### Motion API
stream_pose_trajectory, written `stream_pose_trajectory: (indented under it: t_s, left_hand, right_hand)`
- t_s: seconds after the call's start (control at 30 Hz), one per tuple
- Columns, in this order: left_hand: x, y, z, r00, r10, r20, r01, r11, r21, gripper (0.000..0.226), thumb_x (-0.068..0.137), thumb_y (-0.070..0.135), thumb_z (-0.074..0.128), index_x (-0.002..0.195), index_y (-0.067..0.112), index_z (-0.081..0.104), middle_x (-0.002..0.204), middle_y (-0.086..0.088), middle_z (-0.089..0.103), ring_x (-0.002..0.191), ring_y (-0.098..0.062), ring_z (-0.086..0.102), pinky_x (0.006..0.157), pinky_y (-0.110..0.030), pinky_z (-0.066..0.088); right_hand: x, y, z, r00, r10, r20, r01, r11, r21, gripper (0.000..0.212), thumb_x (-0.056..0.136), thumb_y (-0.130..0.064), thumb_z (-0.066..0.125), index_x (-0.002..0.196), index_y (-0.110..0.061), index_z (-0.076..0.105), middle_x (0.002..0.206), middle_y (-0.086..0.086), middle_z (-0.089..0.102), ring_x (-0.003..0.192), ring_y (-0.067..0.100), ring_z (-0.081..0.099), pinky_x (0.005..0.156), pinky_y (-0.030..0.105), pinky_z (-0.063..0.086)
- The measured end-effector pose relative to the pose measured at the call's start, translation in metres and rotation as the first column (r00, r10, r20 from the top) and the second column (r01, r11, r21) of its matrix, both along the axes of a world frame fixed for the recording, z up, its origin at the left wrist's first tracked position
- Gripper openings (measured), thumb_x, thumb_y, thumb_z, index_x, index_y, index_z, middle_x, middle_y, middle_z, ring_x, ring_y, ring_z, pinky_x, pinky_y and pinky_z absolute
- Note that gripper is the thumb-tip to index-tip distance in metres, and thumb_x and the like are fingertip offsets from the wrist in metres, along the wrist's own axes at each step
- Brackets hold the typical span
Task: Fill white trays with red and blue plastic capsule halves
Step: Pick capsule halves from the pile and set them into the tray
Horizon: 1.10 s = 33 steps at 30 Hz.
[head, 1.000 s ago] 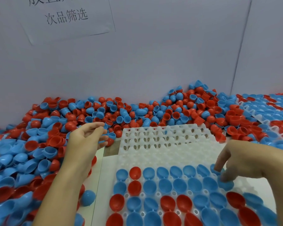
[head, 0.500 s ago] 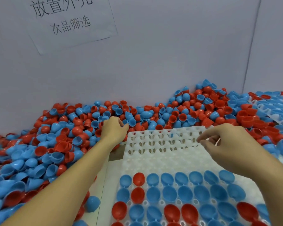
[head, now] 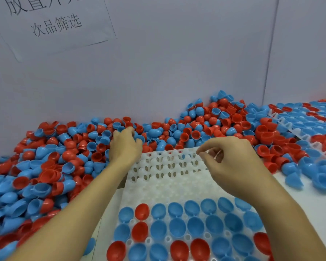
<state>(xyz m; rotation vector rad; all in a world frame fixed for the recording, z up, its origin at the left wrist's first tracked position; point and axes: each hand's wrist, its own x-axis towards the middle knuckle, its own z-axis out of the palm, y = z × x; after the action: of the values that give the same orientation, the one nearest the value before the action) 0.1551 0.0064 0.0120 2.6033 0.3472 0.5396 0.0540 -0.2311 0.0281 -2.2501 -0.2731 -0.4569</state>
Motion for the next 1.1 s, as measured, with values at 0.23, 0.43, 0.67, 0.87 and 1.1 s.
stream_pose_trajectory:
  t_s: [0.23, 0.43, 0.67, 0.87, 1.1]
  left_hand:
    - [-0.1, -0.055, 0.029, 0.93, -0.367, 0.037, 0.364, 0.898, -0.247, 0.025, 0.091, 0.009, 0.072, 0.087, 0.032, 0.061, 0.08, 0.005, 0.07, 0.061, -0.004, 0.071, 0.062, -0.024, 0.06]
    - [-0.116, -0.078, 0.027, 0.885, -0.445, 0.138, 0.463, 0.811, -0.356, 0.027, 0.09, 0.01, 0.072, 0.103, 0.028, 0.059, 0.09, 0.004, 0.072, 0.074, -0.009, 0.071, 0.072, -0.027, 0.061]
    - [-0.102, -0.061, 0.028, 0.833, -0.546, 0.086, 0.543, 0.777, -0.319, 0.017, 0.094, 0.025, 0.067, 0.108, 0.033, 0.063, 0.091, 0.014, 0.071, 0.077, 0.007, 0.067, 0.062, -0.006, 0.051]
    - [-0.068, -0.005, 0.032, 0.937, -0.348, 0.038, 0.344, 0.893, -0.29, 0.011, 0.097, 0.023, 0.063, 0.102, 0.032, 0.063, 0.096, 0.01, 0.07, 0.086, -0.006, 0.067, 0.062, -0.019, 0.05]
    - [-0.016, 0.052, 0.014, 0.986, -0.15, -0.075, 0.141, 0.984, -0.107, 0.031, 0.094, 0.015, 0.065, 0.125, 0.017, 0.062, 0.118, -0.007, 0.065, 0.09, -0.013, 0.058, 0.068, -0.026, 0.051]
  right_hand:
    - [-0.008, 0.03, 0.001, 0.981, 0.195, 0.009, -0.196, 0.98, 0.032, 0.026, 0.093, -0.024, 0.068, 0.114, -0.039, 0.065, 0.102, -0.015, 0.059, 0.089, 0.0, 0.059, 0.075, 0.016, 0.051]
    - [-0.006, 0.017, 0.001, 0.993, 0.111, -0.05, -0.111, 0.994, 0.008, 0.022, 0.09, -0.014, 0.067, 0.104, -0.031, 0.07, 0.08, -0.01, 0.067, 0.066, 0.003, 0.065, 0.06, 0.014, 0.051]
    - [-0.011, -0.055, 0.017, 0.913, -0.106, -0.393, 0.004, 0.968, -0.252, 0.009, 0.085, -0.03, 0.076, 0.084, -0.037, 0.07, 0.089, -0.018, 0.061, 0.077, -0.001, 0.055, 0.062, 0.012, 0.04]
    - [-0.024, -0.08, 0.018, 0.668, -0.231, -0.708, -0.085, 0.921, -0.381, 0.017, 0.082, -0.028, 0.081, 0.071, -0.037, 0.07, 0.087, -0.019, 0.066, 0.084, 0.003, 0.058, 0.06, 0.016, 0.04]
    - [-0.016, -0.072, 0.009, 0.602, -0.279, -0.748, -0.12, 0.895, -0.431, 0.021, 0.082, -0.021, 0.08, 0.099, -0.031, 0.076, 0.102, -0.013, 0.065, 0.089, 0.008, 0.056, 0.066, 0.019, 0.044]
